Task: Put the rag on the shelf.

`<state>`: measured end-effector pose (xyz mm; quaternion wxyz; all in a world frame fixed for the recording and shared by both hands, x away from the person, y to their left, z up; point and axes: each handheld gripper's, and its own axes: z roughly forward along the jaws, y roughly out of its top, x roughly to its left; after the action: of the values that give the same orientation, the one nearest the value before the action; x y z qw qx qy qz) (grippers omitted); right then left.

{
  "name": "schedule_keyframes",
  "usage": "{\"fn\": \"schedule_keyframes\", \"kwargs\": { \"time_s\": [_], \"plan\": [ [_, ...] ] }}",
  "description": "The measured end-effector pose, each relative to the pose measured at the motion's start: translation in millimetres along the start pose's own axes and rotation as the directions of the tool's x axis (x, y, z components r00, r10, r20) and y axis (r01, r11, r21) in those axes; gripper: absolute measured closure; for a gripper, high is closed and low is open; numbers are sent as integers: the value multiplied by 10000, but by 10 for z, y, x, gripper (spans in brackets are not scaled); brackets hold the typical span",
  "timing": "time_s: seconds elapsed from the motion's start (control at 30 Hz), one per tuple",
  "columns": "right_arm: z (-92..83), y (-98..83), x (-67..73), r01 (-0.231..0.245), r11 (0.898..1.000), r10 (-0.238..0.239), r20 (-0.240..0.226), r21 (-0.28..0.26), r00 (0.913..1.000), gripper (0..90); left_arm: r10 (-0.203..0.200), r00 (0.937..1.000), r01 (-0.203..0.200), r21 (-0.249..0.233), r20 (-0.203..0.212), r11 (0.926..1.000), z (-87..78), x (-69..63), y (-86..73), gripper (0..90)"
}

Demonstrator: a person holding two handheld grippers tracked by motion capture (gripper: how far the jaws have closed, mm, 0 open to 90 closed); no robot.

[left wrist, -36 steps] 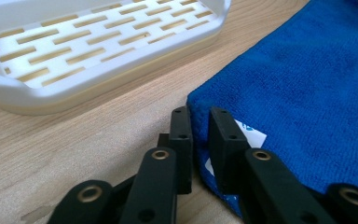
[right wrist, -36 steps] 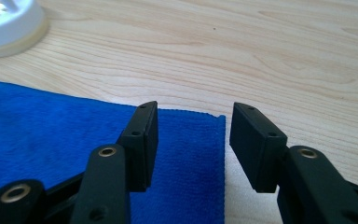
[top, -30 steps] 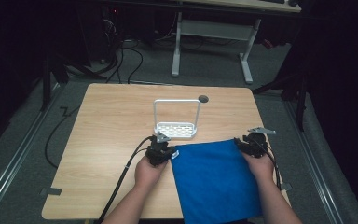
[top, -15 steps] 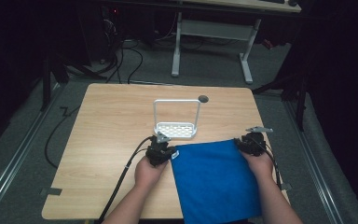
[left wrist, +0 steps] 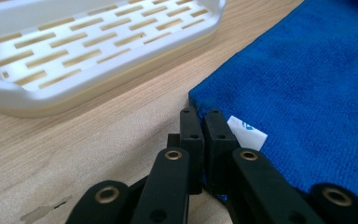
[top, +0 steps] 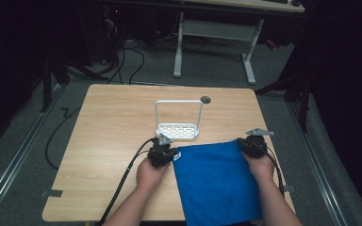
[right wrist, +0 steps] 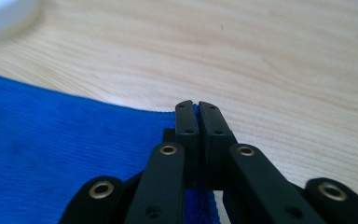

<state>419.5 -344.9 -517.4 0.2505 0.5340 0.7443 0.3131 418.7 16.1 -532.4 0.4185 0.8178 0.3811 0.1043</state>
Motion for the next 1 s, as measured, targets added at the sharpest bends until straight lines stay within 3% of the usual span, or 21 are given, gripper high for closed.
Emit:
{"fn": "schedule_keyframes", "kwargs": {
  "time_s": [0.13,0.2,0.37,0.4,0.43,0.47,0.5,0.57,0.6,0.73,0.83,0.9,0.97,1.0],
  "plan": [
    [-143,3,53,-149,9983,147,-47,-556,9999,878,10,9999,-6,-306,138,9995,-26,-2,-11,880],
    [-333,-18,157,-56,9933,69,103,-1152,9999,878,316,9993,-303,-638,197,9975,-59,-24,-23,883],
    [-550,-70,245,-65,9815,95,151,-1912,9998,877,739,9960,-675,-1172,508,9908,-140,-83,-34,885],
    [-647,-122,270,-212,9717,236,76,-2351,9997,877,886,9935,-772,-1479,720,9860,-218,-142,-32,886],
    [-689,-147,275,-403,9663,401,-62,-2543,9992,878,886,9935,-772,-1479,720,9860,-218,-142,-32,887],
    [-728,-160,278,-445,9640,425,-133,-2622,9990,878,1163,9906,-1007,-1922,714,9762,-326,-195,-47,887],
    [-728,-160,278,-445,9640,425,-133,-2622,9990,878,1163,9906,-1007,-1922,714,9762,-326,-195,-47,887],
    [-815,-179,295,-297,9596,281,-98,-2798,9996,878,1356,9893,-1200,-2268,543,9665,-430,-220,-70,888],
    [-891,-192,305,-360,9526,316,-196,-3021,9993,878,1502,9881,-1388,-2306,324,9631,-493,-224,-47,887],
    [-949,-175,327,-471,9408,376,-346,-3357,9987,877,1226,9922,-1132,-2547,215,9604,-588,-174,-46,887],
    [-967,-165,359,-351,9390,254,-328,-3422,9991,877,1261,9919,-1187,-2572,125,9590,-610,-167,-65,887],
    [-1005,-145,415,-219,9321,103,-341,-3616,9994,878,1113,9938,-1053,-2650,73,9585,-633,-145,-73,887],
    [-1019,-138,434,-248,9290,112,-391,-3692,9992,877,945,9955,-898,-2828,30,9550,-674,-115,-78,887],
    [-1042,-125,473,-211,9225,34,-468,-3854,9989,877,908,9958,-890,-2977,-80,9505,-720,-105,-78,887]
  ]
}}
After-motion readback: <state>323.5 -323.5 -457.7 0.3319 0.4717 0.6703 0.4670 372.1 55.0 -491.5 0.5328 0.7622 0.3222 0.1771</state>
